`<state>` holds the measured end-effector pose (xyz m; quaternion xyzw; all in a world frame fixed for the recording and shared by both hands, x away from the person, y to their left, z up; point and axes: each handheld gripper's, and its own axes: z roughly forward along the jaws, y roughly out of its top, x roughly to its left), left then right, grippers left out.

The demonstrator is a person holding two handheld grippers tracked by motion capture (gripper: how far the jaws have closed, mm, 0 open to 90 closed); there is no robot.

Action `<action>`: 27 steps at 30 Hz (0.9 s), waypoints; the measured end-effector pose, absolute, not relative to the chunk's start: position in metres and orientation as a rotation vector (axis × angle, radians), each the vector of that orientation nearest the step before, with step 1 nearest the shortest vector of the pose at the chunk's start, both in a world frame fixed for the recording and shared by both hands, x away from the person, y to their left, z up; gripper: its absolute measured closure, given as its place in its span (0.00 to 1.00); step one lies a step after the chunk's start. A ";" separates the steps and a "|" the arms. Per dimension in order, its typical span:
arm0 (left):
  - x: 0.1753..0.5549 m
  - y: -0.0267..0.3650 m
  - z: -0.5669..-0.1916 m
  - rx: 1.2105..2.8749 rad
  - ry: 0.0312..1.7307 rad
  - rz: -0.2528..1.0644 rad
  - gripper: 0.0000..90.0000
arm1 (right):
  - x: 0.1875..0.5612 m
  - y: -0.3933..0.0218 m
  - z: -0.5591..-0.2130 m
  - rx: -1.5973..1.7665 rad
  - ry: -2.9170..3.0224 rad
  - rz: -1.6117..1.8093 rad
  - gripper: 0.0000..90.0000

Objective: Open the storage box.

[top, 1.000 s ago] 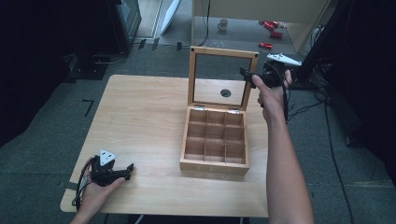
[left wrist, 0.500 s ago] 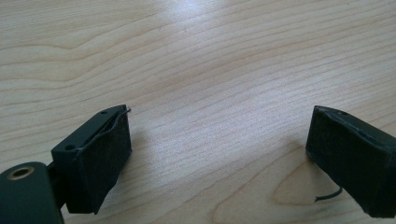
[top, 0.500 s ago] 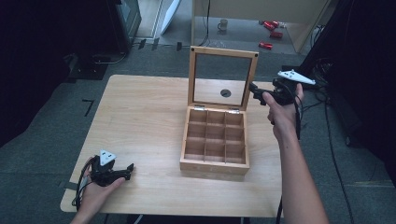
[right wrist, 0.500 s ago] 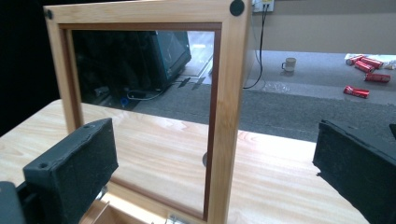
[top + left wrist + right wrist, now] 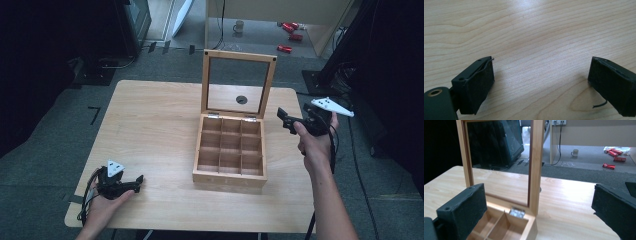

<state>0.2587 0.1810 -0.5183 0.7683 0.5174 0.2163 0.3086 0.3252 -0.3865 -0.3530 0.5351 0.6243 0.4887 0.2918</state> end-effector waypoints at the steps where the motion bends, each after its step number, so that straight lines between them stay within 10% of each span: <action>1: 0.259 0.181 -0.518 2.032 1.367 0.573 0.08 | 0.317 -0.389 -0.358 1.428 1.664 1.292 0.00; 27: 0.259 0.180 -0.518 2.027 1.377 0.574 0.08 | 0.226 -0.422 -0.471 1.579 1.738 1.180 0.00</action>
